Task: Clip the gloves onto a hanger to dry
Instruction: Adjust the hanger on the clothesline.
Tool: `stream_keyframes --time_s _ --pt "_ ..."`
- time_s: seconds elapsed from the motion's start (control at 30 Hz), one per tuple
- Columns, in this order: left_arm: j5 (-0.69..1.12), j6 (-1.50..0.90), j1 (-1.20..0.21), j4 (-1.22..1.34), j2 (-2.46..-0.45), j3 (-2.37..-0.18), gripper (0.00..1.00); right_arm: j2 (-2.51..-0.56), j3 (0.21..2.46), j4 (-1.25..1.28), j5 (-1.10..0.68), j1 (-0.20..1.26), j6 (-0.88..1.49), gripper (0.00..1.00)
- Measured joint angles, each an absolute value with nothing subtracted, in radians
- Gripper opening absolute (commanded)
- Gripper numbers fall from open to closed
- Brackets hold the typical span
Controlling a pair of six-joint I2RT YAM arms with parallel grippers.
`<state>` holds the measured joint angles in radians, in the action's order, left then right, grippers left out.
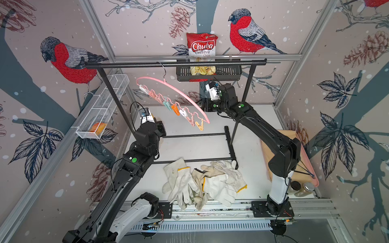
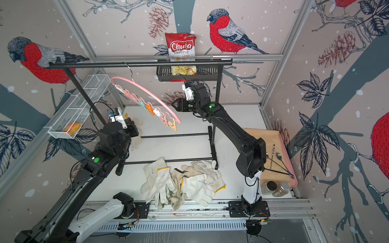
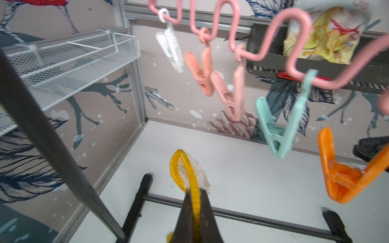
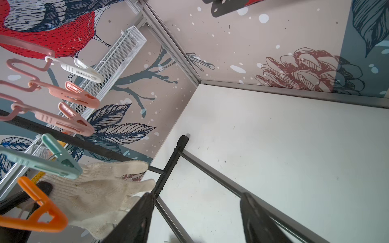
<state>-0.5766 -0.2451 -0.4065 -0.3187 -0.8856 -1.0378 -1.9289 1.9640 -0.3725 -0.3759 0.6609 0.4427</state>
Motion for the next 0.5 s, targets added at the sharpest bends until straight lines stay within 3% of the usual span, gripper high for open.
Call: stream_keyframes --time_s 0.5 --pt "-0.691 -0.236 -0.286 -0.147 -1.028 -1.057 0.0 -2.107 2.22 -0.393 -0.458 0.636 0.418 0.68"
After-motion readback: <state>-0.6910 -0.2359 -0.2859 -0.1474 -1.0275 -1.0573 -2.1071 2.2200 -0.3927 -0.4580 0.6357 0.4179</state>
